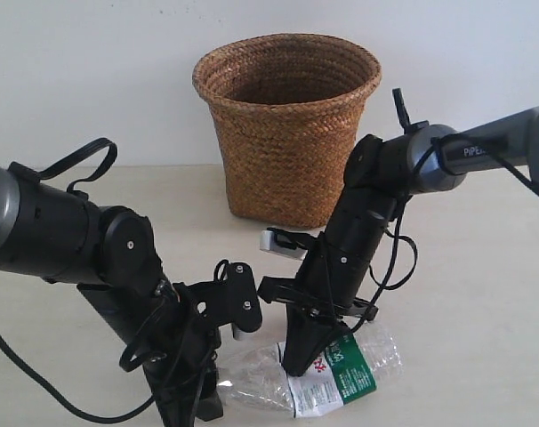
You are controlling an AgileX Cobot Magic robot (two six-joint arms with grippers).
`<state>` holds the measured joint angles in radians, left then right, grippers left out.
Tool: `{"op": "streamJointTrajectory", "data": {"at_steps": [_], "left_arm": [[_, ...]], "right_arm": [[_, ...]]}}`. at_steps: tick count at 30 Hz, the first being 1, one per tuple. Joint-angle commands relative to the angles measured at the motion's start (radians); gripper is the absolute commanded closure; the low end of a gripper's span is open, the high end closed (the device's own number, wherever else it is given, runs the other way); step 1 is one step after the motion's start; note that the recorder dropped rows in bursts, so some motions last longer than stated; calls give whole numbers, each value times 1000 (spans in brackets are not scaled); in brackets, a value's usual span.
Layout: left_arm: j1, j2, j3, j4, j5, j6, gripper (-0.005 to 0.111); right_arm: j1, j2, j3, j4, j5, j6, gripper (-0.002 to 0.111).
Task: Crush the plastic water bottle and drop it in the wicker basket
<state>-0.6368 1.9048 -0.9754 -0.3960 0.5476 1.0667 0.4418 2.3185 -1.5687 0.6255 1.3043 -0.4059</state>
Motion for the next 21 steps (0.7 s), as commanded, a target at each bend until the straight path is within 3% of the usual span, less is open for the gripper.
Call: {"op": "streamJointTrajectory", "data": {"at_steps": [1,6,14,15,18,21], "left_arm": [[-2,-7,-7,-30,-43,-8,103],[-2,-7,-7,-30,-43,-3,103],[-2,-7,-7,-3,-45,-3,103],[-2,-7,-7,0,-45,-3,103],[-2,-7,-7,22,-49,-3,103],[-2,-7,-7,22,-49,-3,103]], "right_arm": [[-11,51,21,-202,-89,-48,108],[-76,-69,21,-73,-83,-149,108],[-94,-384,34,-85,-83,-229,108],[-87,-457,99,-106,-83,-286,108],[-15,-614,321,-250,-398,-297,108],[48,-602,380,-297,-399,-317,108]]}}
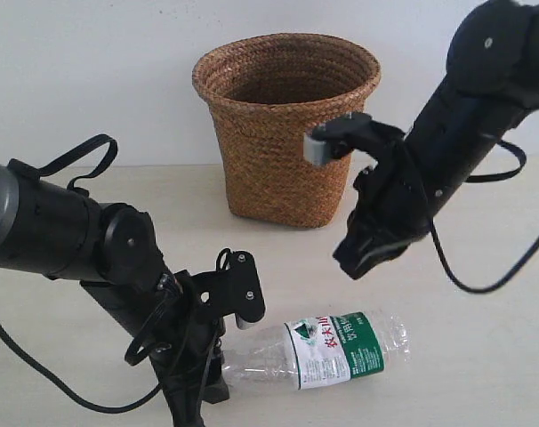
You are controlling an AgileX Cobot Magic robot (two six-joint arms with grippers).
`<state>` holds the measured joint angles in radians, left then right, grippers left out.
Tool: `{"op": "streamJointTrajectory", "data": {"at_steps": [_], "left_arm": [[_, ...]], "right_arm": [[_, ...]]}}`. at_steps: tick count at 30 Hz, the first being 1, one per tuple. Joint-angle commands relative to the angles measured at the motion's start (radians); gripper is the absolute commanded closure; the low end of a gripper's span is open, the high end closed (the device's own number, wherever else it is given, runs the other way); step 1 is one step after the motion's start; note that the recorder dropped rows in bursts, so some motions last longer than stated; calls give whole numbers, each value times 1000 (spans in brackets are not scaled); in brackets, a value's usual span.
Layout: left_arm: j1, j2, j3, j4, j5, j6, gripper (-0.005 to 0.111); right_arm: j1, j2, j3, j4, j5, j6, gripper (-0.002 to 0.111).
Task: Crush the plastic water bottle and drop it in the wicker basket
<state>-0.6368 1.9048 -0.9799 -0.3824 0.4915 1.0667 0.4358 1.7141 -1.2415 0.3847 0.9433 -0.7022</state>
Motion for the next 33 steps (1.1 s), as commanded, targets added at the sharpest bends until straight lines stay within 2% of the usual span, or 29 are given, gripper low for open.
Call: {"op": "streamJointTrajectory", "data": {"at_steps": [1,12,15,20,26,33], "left_arm": [[-2,-7,-2,9,9,-3,103],[-2,-7,-2,9,14,-3,103],[-2,-7,-2,5,13,-3,103],[-2,-7,-2,5,13,-3,103],[-2,-7,-2,5,15,-3,103],[-2,-7,-2,5,29,-3,103]], "right_arm": [[72,42,53,-77,-30,-6,108],[85,280,53,-289,-70,112,108],[85,355,32,-289,-101,112,108],[85,423,-21,-289,-46,121,108],[85,370,-87,-287,82,148,108],[85,199,-87,-220,81,159,108]]}}
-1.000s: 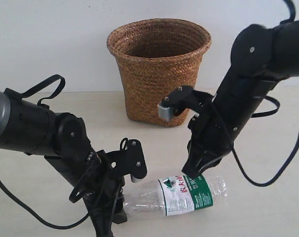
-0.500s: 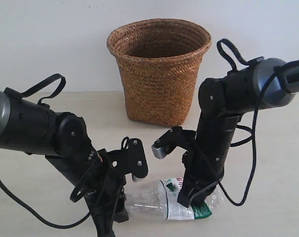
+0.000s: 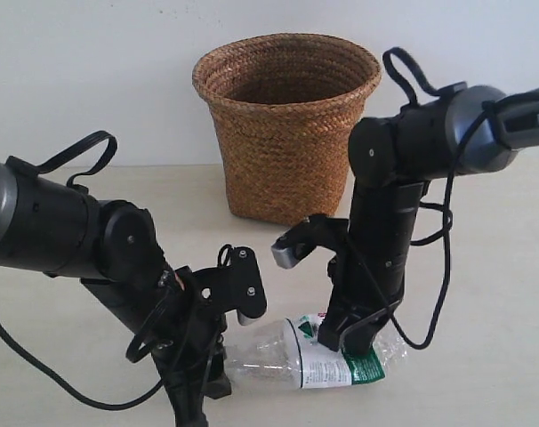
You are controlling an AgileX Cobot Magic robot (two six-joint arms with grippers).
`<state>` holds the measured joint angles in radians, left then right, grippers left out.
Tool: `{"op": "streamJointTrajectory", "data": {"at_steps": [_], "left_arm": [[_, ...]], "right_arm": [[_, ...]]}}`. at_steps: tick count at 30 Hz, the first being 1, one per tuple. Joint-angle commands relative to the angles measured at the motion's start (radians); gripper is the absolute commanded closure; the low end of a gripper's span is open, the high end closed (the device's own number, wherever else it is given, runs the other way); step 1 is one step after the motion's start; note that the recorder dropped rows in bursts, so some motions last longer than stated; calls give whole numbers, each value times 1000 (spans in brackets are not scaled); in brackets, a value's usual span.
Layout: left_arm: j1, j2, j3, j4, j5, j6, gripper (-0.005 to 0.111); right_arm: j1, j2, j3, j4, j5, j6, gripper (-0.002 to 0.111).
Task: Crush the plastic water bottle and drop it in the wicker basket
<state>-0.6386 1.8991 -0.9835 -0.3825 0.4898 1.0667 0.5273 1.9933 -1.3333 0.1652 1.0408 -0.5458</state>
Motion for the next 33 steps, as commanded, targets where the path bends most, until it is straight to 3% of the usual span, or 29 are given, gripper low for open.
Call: {"op": "streamJointTrajectory", "data": {"at_steps": [1,10,33], "left_arm": [[-1,-2,1,5,31,-3,103],[-1,-2,1,5,16,-3,103],[-1,-2,1,-2,8,-19,103]], "right_arm": [[-7,-94,5,9,-21,3,108],[2,-125,14,337,-40,-128,108],[29,133,18,347,-145,-148,108]]}}
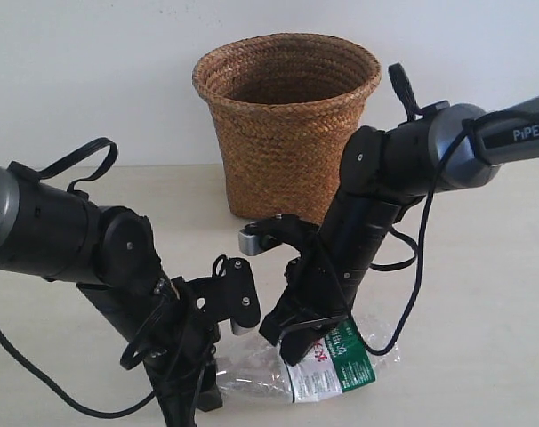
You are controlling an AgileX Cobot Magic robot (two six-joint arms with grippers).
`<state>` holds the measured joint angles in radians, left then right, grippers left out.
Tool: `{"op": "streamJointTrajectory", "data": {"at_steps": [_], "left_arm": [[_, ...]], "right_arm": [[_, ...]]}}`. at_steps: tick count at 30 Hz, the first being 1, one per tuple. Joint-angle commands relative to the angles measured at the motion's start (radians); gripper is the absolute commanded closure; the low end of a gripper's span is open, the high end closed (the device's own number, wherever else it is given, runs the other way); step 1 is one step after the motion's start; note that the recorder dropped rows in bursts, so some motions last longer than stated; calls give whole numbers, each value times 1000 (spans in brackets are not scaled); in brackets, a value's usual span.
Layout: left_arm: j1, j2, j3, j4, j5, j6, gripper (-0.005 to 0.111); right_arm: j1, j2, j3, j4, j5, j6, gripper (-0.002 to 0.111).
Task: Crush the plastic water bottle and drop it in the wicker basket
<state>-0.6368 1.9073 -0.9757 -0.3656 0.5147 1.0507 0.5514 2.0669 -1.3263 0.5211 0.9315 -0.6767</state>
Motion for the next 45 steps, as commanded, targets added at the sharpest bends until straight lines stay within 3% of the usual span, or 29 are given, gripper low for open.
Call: {"op": "streamJointTrajectory", "data": {"at_steps": [1,13,20,26,36,45], "left_arm": [[-3,-10,-7,-19,-17,-3,103],[-3,-10,-7,-19,-13,-3,103],[-3,-10,-7,-19,-11,-3,103],[-3,-10,-7,-19,-9,-3,103],[-3,-10,-7,-16,-2,-3,103],[-3,-10,-7,-16,-15,-3,103]], "right_arm": [[4,66,11,-9,-38,-24,108],[4,153,8,-34,-33,-62,108],[6,176,-32,-230,21,137,108],[6,217,-34,-257,28,164,108],[-3,178,-127,-255,202,229,108],[-107,-68,-127,-78,290,148,108]]}}
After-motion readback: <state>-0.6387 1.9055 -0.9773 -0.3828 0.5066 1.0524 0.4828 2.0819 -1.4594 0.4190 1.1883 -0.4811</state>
